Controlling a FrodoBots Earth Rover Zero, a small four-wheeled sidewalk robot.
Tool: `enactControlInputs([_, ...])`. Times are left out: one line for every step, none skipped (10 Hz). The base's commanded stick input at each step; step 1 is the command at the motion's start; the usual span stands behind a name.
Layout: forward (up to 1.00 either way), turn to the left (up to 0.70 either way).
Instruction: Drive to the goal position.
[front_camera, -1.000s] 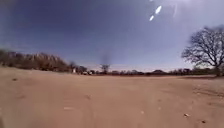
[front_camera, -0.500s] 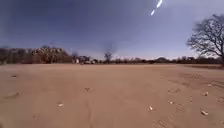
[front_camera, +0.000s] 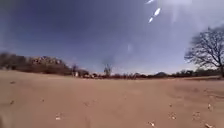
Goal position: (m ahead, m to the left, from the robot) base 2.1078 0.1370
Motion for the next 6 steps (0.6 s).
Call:
enactControlInputs([1.0, 0.0])
enactControlInputs([1.0, 0.0])
enactControlInputs([1.0, 0.0])
enactControlInputs([1.0, 0.0])
enactControlInputs([1.0, 0.0])
enactControlInputs([1.0, 0.0])
